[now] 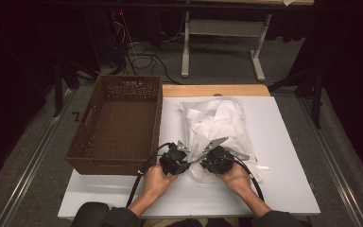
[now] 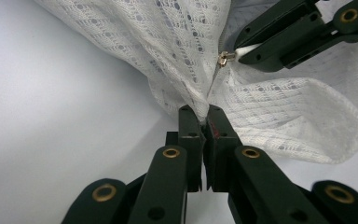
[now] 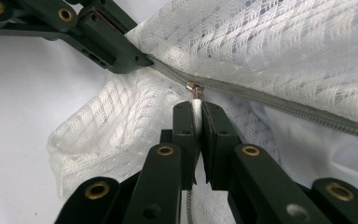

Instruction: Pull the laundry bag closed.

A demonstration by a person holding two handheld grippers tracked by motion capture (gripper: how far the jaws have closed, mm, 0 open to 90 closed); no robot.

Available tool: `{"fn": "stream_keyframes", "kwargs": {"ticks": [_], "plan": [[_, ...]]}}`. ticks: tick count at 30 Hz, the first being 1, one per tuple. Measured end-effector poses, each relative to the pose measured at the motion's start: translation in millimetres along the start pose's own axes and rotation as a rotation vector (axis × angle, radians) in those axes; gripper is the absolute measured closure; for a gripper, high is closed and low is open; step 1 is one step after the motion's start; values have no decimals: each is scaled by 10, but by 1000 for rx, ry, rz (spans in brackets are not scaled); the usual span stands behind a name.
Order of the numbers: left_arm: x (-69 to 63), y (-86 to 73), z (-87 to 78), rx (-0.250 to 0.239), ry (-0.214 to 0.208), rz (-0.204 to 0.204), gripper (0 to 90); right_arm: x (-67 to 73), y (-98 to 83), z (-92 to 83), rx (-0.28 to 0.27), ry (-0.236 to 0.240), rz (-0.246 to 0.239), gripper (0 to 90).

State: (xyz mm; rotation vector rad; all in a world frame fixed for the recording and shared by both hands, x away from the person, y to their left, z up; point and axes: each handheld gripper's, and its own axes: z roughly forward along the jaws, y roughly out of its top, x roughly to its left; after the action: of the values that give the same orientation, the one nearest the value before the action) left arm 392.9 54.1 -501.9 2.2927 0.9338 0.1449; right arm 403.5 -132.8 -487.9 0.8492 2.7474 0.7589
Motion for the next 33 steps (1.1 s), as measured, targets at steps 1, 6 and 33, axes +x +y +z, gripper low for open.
{"fn": "stream_keyframes", "kwargs": {"ticks": [1,6,33], "plan": [[1,-1,1,0,0,1,864,4,-2,-4,0,-4,0,858],[2,-10,7,-4,-1,0,864,3,-23,-21,3,4,0,860],[6,-21,16,-7,-8,-10,860,43,191,118,87,-19,6,845]]}}
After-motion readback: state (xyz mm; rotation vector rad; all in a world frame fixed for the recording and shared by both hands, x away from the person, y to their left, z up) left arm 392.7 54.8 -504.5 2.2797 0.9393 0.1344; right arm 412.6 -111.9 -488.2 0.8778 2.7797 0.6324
